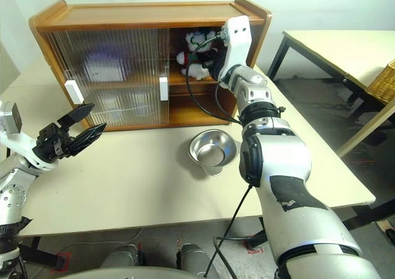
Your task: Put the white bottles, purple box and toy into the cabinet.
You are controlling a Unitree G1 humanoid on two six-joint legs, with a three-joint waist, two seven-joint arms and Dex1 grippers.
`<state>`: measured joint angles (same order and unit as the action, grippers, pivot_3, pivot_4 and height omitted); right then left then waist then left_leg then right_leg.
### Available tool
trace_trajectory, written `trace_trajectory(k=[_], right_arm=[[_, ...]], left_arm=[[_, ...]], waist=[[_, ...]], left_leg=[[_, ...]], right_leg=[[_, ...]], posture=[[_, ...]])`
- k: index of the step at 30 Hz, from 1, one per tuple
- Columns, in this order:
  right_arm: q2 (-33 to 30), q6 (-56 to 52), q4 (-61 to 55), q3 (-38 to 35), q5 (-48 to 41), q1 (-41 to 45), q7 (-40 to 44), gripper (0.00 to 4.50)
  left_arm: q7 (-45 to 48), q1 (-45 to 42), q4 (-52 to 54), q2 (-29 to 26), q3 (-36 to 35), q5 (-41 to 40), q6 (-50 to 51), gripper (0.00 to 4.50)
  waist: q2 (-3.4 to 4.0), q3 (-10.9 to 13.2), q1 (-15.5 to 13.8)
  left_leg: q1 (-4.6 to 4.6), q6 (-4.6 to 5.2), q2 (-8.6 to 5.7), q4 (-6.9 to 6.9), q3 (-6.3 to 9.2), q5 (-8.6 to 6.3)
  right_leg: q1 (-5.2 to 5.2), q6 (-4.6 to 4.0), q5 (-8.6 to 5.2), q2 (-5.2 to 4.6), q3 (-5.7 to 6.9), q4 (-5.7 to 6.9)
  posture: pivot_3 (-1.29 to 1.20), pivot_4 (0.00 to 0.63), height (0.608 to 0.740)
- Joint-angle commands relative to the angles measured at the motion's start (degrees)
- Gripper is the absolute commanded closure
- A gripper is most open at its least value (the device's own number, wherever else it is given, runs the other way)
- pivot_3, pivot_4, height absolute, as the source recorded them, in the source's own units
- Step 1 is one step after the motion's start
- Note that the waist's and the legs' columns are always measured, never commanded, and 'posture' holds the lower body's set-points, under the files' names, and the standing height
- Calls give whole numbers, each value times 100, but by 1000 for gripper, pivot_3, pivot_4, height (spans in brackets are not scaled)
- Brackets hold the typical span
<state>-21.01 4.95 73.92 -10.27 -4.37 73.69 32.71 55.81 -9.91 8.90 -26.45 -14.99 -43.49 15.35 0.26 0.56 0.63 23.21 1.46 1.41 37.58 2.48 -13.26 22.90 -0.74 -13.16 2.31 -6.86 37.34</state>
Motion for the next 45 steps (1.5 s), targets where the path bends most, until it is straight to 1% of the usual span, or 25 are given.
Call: trace_trajectory(k=[1,4,5,12,17,20,23,27,29,32,35,37,38,41,45], right_arm=[[13,8,80,-27,41,-21,16,1424],[-16,64,48,-58,12,-35,42,263],[-29,73,35,-77,-9,-38,49,27],[-199,134,-180,-170,-134,-108,330,27],[-309,121,-616,-162,-239,-424,681,27],[-398,-215,-1508,-215,-510,-1038,1071,27],[-462,-718,-2717,-265,-807,-1783,1236,27],[-502,-1429,-3911,-367,-1203,-2439,1141,27],[-569,-1908,-4470,-550,-1518,-2905,1094,27],[-658,-2411,-5015,-758,-1858,-3416,1000,27],[-741,-2923,-5250,-962,-2168,-3835,886,27],[-777,-3361,-5321,-1115,-2391,-4034,786,27],[-805,-3564,-5310,-1181,-2477,-4108,743,27],[-872,-4023,-5108,-1372,-2691,-4228,635,27],[-850,-4823,-4889,-1845,-3357,-4265,627,27]], left_arm=[[39,-51,34,-18,17,-33,-1,0],[54,-71,15,-4,44,-33,6,0],[58,-77,9,3,54,-31,6,0],[111,-147,-58,38,122,-6,16,0],[157,-180,-116,42,136,0,27,0],[189,-202,-162,24,126,-6,37,0],[221,-204,-184,13,125,-10,55,0],[239,-203,-184,17,126,-7,67,0],[255,-219,-209,16,133,-8,81,0],[275,-242,-236,19,148,-7,100,0],[299,-273,-275,13,153,-1,106,0],[311,-282,-289,14,159,5,106,0],[312,-285,-288,17,163,9,106,0],[322,-287,-300,22,168,20,100,0],[325,-260,-285,23,161,24,95,0]], waist=[[0,0,1],[0,0,0],[0,0,1],[0,0,15],[0,0,35],[-1,-1,42],[-1,-1,42],[-1,-1,87],[-3,-2,107],[-4,-1,111],[-4,-1,118],[-4,-1,122],[-4,-1,124],[-4,-1,134],[-4,-1,138]], left_leg=[[1,0,0,-1,0,0],[3,0,0,-4,-1,0],[4,0,0,-4,-1,0],[14,1,0,-1,-3,1],[13,3,1,0,-4,2],[13,6,2,4,-3,3],[13,7,2,12,-4,4],[10,10,2,22,-14,6],[7,14,2,23,-13,9],[-31,14,2,21,-12,9],[-42,15,1,22,-13,9],[-43,16,-1,23,-12,10],[-43,16,-1,24,-12,10],[-44,17,-1,23,-14,11],[-43,18,-2,21,-13,11]], right_leg=[[1,0,0,0,0,0],[6,0,0,0,0,0],[7,-1,0,0,0,0],[14,-2,-2,0,0,-1],[13,-3,-2,0,0,0],[10,-2,-1,0,4,0],[4,-1,-1,0,5,0],[-2,6,3,0,1,1],[-4,13,8,0,0,1],[-41,20,3,0,0,0],[-51,32,0,0,-3,1],[-52,75,-17,0,-5,1],[-52,78,-16,0,-5,1],[-52,84,-15,1,-7,1],[-51,88,-16,1,-8,1]], posture=[[48,0,740],[48,0,740],[48,0,740],[22,0,740],[12,0,740],[-6,0,740],[-10,0,740],[-18,0,740],[-27,0,740],[-30,0,740],[-36,0,740],[-37,0,740],[-38,0,740],[-34,0,740],[-29,0,740]])
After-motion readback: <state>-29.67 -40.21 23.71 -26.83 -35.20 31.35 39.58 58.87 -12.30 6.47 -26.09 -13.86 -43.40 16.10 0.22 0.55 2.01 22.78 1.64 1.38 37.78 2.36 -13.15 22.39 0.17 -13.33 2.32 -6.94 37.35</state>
